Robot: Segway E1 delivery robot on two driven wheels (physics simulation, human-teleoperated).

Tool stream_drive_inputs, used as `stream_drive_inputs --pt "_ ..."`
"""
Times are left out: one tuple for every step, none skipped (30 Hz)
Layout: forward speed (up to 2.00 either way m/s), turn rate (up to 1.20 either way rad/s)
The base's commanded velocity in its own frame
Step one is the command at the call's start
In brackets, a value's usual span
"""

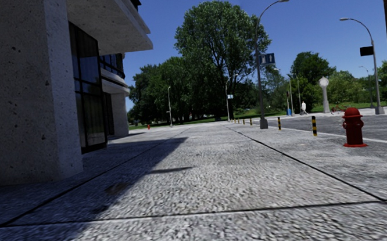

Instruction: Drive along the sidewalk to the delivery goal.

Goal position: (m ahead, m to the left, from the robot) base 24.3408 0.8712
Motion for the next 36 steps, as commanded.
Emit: stream_drive_inputs --pt "1.99 0.00" --pt "1.99 0.00" --pt "1.99 0.00" --pt "1.99 0.00" --pt "1.99 0.00" --pt "1.99 0.00" --pt "1.99 0.00" --pt "1.99 0.00" --pt "1.99 0.00" --pt "1.99 0.00" --pt "1.99 0.00" --pt "1.99 0.00" --pt "1.99 0.04" --pt "1.99 0.06" --pt "1.99 0.07" --pt "1.99 0.07" --pt "1.99 0.07" --pt "1.99 0.07" --pt "1.99 0.07" --pt "1.99 0.07" --pt "1.99 0.07" --pt "1.99 0.07" --pt "1.99 0.07" --pt "1.99 0.07" --pt "1.99 0.07" --pt "1.99 0.07" --pt "1.99 0.07" --pt "1.99 0.07" --pt "1.99 0.07" --pt "1.99 0.07" --pt "1.99 0.07" --pt "1.99 0.07" --pt "1.99 0.07" --pt "1.99 0.07" --pt "1.99 0.07" --pt "1.99 0.07"
